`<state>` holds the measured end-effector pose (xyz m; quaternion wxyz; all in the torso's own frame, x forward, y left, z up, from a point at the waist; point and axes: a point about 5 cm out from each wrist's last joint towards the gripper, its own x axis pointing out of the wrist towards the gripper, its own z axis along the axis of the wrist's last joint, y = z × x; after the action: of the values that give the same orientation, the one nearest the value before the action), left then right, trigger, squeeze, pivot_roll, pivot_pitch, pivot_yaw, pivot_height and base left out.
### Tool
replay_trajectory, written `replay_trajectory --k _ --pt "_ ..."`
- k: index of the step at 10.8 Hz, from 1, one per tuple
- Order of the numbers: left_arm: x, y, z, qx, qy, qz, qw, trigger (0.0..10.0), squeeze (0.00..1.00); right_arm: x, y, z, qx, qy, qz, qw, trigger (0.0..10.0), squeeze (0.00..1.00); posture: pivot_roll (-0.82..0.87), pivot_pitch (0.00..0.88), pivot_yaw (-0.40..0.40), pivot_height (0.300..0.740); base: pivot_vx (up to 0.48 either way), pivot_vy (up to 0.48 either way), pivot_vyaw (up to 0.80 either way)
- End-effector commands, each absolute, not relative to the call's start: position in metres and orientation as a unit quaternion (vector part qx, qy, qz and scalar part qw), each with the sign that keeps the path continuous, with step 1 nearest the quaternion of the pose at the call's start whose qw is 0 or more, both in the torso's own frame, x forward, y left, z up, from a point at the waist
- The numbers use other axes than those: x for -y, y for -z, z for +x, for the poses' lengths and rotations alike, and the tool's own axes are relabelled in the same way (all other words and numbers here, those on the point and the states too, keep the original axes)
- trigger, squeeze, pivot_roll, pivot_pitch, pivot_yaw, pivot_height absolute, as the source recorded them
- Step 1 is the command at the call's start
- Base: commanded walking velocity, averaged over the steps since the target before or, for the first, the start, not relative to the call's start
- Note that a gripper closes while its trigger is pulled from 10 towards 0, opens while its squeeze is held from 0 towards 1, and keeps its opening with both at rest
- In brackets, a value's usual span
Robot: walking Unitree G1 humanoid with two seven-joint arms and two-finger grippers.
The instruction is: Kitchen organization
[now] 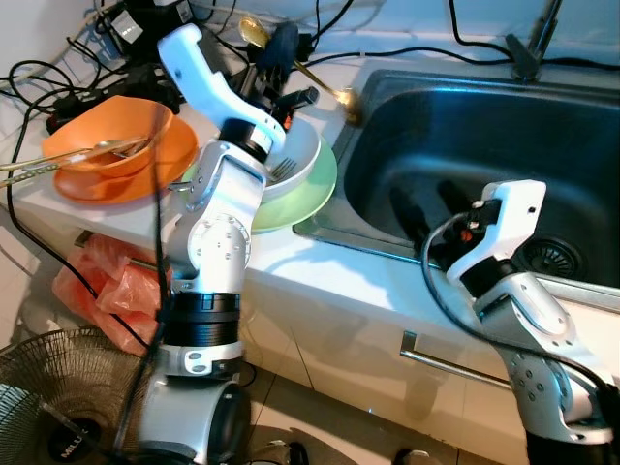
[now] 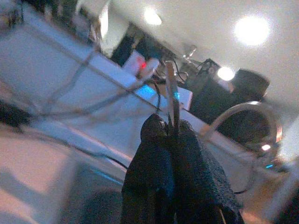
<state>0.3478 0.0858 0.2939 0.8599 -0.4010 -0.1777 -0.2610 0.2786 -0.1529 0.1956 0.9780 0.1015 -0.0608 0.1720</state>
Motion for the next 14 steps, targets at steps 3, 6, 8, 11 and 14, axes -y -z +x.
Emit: replay_trajectory --k 3,6,8,11,14 --pt "-0.082 -0.288 0.348 0.112 0.291 -0.535 0.785 0.0 0.0 0.151 -0.2 0.284 0.071 -0.148 0.142 0.976 10.0 0.0 0.0 0.129 0.165 0.74 0.0 0.0 0.0" --pt "-0.08 -0.279 0.348 0.063 0.292 -0.612 0.732 0.0 0.0 0.14 -0.207 0.288 0.075 -0.154 0.238 0.956 10.0 0.0 0.01 0.132 0.173 0.74 0.0 0.0 0.0" --pt "-0.079 -0.28 0.349 0.053 0.296 -0.621 0.724 0.0 0.0 0.13 -0.213 0.29 0.069 -0.179 0.334 0.923 10.0 0.0 0.01 0.128 0.172 0.74 0.0 0.0 0.0" --pt "-0.078 -0.265 0.35 0.032 0.284 -0.619 0.731 0.0 0.0 0.124 -0.22 0.288 0.068 -0.21 0.419 0.881 10.0 0.0 0.01 0.13 0.173 0.74 0.0 0.0 0.0" --pt "-0.071 -0.247 0.353 0.006 0.266 -0.624 0.735 0.0 0.0 0.121 -0.227 0.283 0.073 -0.233 0.43 0.869 10.0 0.0 0.0 0.132 0.176 0.74 0.0 0.0 0.0"
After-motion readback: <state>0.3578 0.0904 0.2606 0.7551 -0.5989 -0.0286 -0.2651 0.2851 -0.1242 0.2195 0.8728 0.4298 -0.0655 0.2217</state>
